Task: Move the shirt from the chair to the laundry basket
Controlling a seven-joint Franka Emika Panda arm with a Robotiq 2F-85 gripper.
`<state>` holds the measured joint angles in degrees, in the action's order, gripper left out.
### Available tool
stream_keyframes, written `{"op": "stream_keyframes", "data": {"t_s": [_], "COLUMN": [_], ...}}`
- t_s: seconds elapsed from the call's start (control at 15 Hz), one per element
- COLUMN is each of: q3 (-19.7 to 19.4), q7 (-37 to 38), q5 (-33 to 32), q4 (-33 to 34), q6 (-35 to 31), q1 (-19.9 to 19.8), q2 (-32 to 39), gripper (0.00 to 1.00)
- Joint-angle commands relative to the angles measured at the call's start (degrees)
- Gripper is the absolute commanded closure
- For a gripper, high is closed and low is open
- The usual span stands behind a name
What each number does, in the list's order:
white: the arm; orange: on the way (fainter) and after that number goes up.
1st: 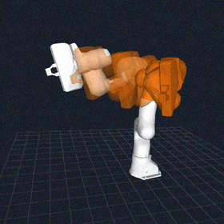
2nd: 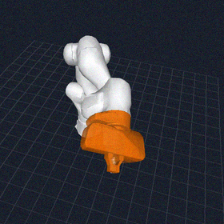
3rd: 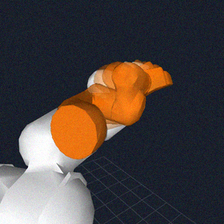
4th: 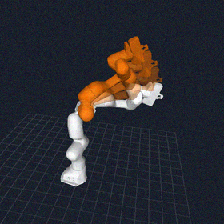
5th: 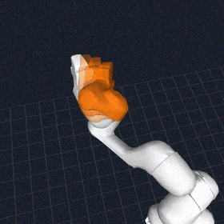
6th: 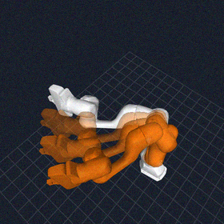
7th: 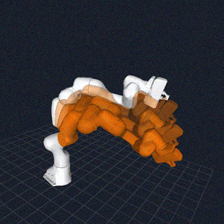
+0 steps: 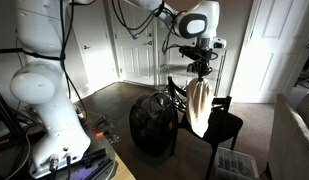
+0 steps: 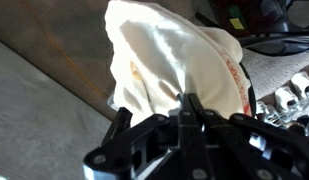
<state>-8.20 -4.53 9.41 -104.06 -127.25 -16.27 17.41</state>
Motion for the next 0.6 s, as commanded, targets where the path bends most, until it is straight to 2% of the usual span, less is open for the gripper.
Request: {"op": "stream_keyframes", "data": {"t_s": [0.0,0.27,0.53], "q3": [0.0,-1.1,-1.8], "q7": [-6.1,-9.3,-9.1], "q5": [4.3,6.7,8.8], "q4": [-8.4,-12.4,-14.7], "q6": [-2.4,-3.3,-3.5], "q1": [-0.7,0.4,2.1], "q2": [-10.4,-17.8,-24.3], "gripper": [0.99,0.99,0.99]}}
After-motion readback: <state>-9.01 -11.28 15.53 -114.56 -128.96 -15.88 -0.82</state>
